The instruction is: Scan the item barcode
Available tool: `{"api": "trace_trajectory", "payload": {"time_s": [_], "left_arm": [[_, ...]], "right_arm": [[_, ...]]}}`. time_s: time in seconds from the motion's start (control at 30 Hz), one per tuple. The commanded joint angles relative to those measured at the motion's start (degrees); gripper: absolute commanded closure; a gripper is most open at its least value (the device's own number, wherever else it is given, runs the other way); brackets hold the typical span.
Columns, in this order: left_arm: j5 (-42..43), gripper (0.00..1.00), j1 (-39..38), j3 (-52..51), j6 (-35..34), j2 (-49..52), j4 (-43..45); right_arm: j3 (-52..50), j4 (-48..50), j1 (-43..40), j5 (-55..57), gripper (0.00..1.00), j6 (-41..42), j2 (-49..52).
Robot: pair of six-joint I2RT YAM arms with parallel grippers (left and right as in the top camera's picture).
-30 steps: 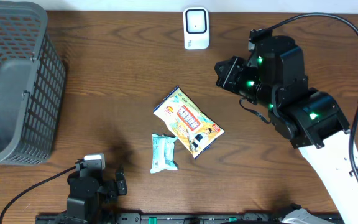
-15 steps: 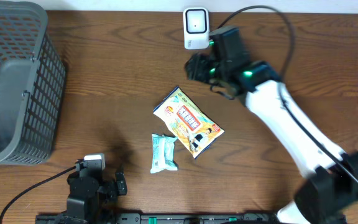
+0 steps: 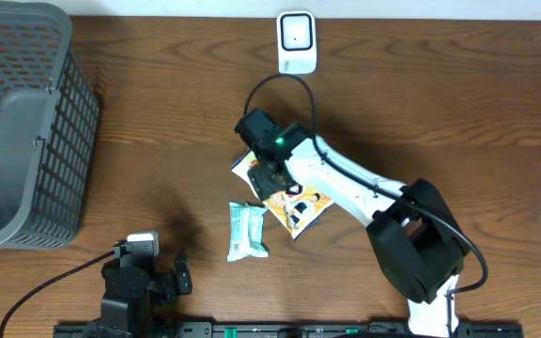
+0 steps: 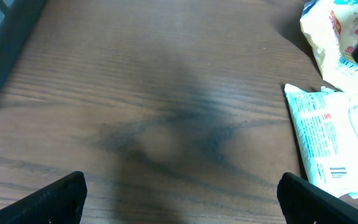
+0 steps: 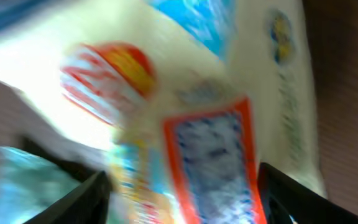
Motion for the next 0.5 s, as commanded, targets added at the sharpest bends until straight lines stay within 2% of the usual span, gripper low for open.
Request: {"api": "trace_trajectory", "payload": {"time_s": [0.0, 0.13, 0.27, 0.47], "left_arm": [[0.2, 0.02, -0.1, -0.1, -0.1, -0.3, -0.5], [0.2, 0.02, -0.1, -0.1, -0.1, -0.3, -0.5], [0.2, 0.02, -0.1, -0.1, -0.1, -0.3, -0.5], [0.2, 0.02, -0.1, -0.1, -0.1, -0.3, -0.5]], "right_arm": [[0.4, -1.5, 1.6, 13.9, 0.23, -2.6, -0.5], [0.4, -3.1, 2.0, 11.4, 0.16, -5.3, -0.5], [-1.2, -2.9, 1.9, 4.0, 0.01, -8.2, -0.4], [-2.2, -2.9, 2.6, 1.0, 0.01, -10.5, 6.0]]}}
